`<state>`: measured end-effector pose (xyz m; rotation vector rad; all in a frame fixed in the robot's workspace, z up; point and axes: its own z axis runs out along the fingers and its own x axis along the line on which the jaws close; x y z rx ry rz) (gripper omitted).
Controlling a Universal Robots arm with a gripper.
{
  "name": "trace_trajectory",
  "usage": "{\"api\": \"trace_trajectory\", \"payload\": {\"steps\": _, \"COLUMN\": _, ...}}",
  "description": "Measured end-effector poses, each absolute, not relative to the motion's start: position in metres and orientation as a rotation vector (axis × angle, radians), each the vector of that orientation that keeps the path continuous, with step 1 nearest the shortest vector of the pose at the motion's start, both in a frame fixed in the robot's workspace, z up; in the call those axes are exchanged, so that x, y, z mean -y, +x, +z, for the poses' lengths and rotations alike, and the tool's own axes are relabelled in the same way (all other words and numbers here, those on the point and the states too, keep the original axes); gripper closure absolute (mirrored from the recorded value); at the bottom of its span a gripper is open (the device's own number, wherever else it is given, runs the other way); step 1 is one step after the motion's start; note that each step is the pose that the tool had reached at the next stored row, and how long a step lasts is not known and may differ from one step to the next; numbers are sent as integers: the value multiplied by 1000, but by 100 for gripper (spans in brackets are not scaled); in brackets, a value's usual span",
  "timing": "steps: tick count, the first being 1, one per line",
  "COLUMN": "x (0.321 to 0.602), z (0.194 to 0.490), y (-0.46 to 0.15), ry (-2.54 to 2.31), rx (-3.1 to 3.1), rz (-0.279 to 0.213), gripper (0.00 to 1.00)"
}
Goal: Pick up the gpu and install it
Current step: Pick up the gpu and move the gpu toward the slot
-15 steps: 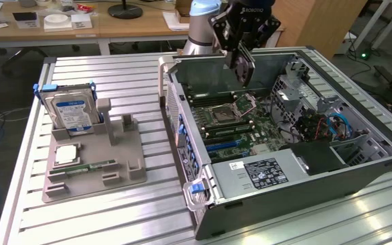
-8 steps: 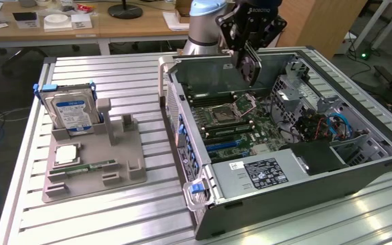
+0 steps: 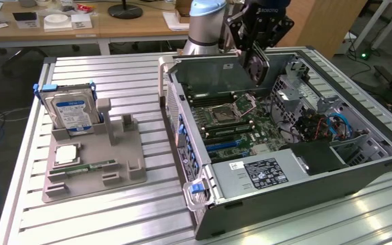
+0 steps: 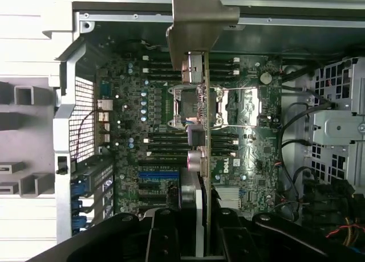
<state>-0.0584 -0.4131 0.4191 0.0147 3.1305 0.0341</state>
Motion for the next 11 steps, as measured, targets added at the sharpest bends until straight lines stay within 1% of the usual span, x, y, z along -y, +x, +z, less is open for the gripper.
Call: {"api": "trace_trajectory", "payload": {"steps": 11, "x": 413, "z": 419, "y": -41, "ry": 15, "rx": -3131, "rz": 34, "gripper": 72}}
